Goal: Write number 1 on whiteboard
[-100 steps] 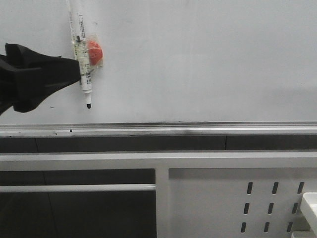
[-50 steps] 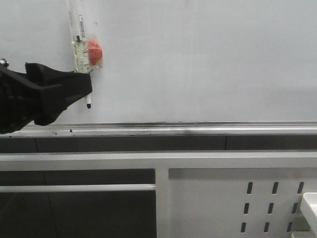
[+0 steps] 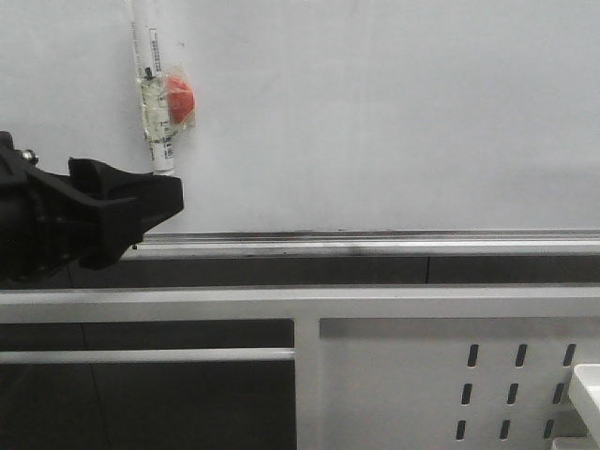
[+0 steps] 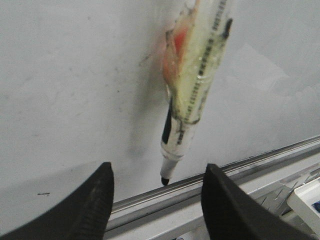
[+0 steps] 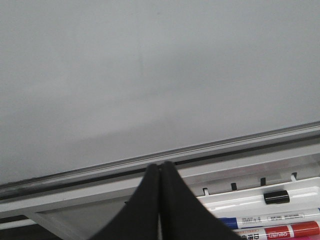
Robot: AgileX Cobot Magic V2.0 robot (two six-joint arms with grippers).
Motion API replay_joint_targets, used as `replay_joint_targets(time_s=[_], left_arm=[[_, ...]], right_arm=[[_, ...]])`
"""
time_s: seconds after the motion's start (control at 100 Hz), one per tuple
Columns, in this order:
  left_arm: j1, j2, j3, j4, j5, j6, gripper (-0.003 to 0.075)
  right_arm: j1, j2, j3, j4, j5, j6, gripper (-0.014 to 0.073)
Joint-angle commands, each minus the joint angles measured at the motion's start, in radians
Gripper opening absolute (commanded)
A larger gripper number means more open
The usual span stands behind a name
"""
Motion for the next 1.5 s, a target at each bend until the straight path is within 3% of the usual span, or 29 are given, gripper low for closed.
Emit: replay_joint_targets(time_s=[0.0, 0.32, 0.38, 0.43, 0.48, 0.75, 1.09, 1.27, 1.37, 1.49], left_arm=[[-0.007, -0.011, -0.033, 0.009, -0.210, -0.010, 0.0368], [-0.005, -0.005, -0.067, 0.002, -0.214, -0.010, 0.0355], [-0.005, -0.005, -0.067, 0.006, -0.221, -0.010, 0.0284], [-0.005, -0.005, -0.067, 0.020, -0.224, -0.010, 0.0158], [-0.005, -0.005, -0.067, 0.024, -0.224, -0.010, -0.0022], [-0.005, -0.005, -0.067, 0.057, -0.224, -0.010, -0.0020], [-0.005, -0.009, -0.067, 0.350, -0.185, 0.001, -0.0020], [-0.005, -0.066, -0.067, 0.516, 0.010, 0.001, -0.0020], [-0.005, -0.148, -0.080, 0.601, 0.198, 0.045, -0.0020], [-0.016, -0.263, -0.143, 0.813, 0.529, 0.045, -0.0020]], right_arm=[[0.001, 0.015, -0.035, -0.002, -0.076, -0.013, -0.0069], [0.001, 0.015, -0.035, -0.002, -0.076, -0.013, -0.0069], [0.001, 0.015, -0.035, -0.002, -0.074, -0.013, -0.0069], [0.001, 0.015, -0.035, -0.002, -0.071, -0.013, -0.0069], [0.001, 0.015, -0.035, -0.002, -0.065, -0.013, -0.0069], [0.076, 0.015, -0.035, -0.002, -0.038, -0.057, -0.0069], [0.332, 0.081, -0.176, -0.002, 0.046, -0.279, -0.0069], [0.498, 0.207, -0.290, -0.002, 0.109, -0.362, -0.0041], [0.601, 0.279, -0.330, -0.002, 0.142, -0.505, 0.0095], [0.698, 0.354, -0.352, -0.004, 0.121, -0.555, 0.0286]])
